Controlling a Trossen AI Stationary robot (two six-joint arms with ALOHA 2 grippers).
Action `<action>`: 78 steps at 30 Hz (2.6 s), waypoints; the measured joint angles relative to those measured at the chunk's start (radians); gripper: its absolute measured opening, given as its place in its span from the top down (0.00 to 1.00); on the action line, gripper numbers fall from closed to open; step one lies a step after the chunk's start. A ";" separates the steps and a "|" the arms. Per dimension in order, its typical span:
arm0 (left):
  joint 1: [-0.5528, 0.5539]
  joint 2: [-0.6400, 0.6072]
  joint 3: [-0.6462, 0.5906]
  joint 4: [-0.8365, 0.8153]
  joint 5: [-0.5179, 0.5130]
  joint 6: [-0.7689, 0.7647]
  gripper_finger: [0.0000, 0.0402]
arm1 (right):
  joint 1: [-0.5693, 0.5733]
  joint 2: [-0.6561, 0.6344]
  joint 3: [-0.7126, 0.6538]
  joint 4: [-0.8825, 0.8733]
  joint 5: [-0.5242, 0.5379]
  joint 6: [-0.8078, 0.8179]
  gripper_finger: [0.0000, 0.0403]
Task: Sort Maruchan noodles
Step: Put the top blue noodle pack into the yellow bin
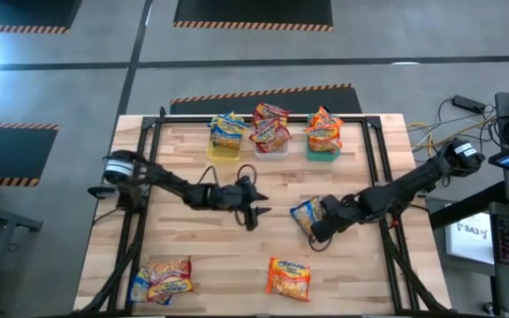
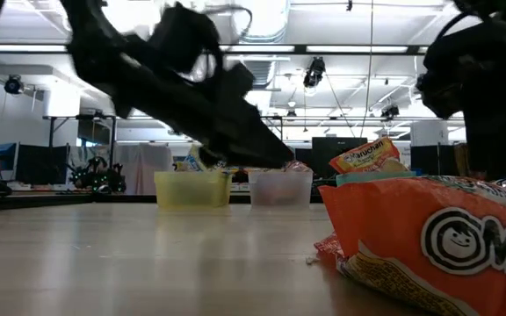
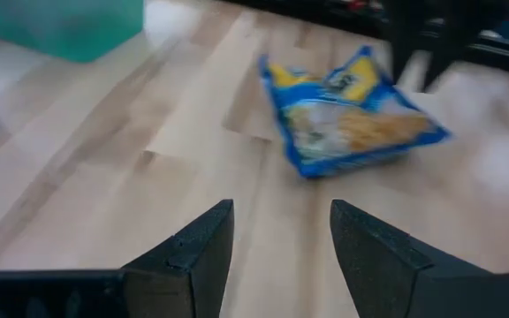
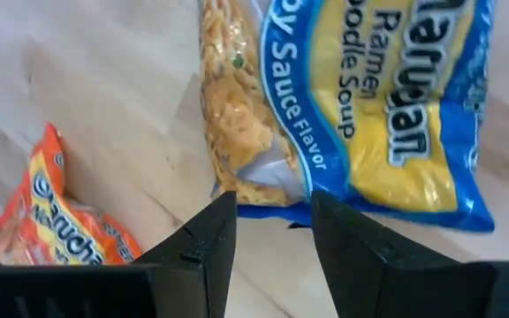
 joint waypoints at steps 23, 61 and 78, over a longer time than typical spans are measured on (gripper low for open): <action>0.125 0.244 0.246 -0.005 0.089 0.106 0.57 | 0.248 0.013 -0.012 -0.049 0.216 0.572 0.66; 0.130 0.299 0.361 -0.068 0.197 0.048 0.57 | 0.261 0.053 0.091 0.005 0.469 -0.014 0.67; 0.115 0.235 0.361 -0.058 0.198 0.048 0.57 | 0.410 0.180 0.122 0.323 1.460 -0.501 0.75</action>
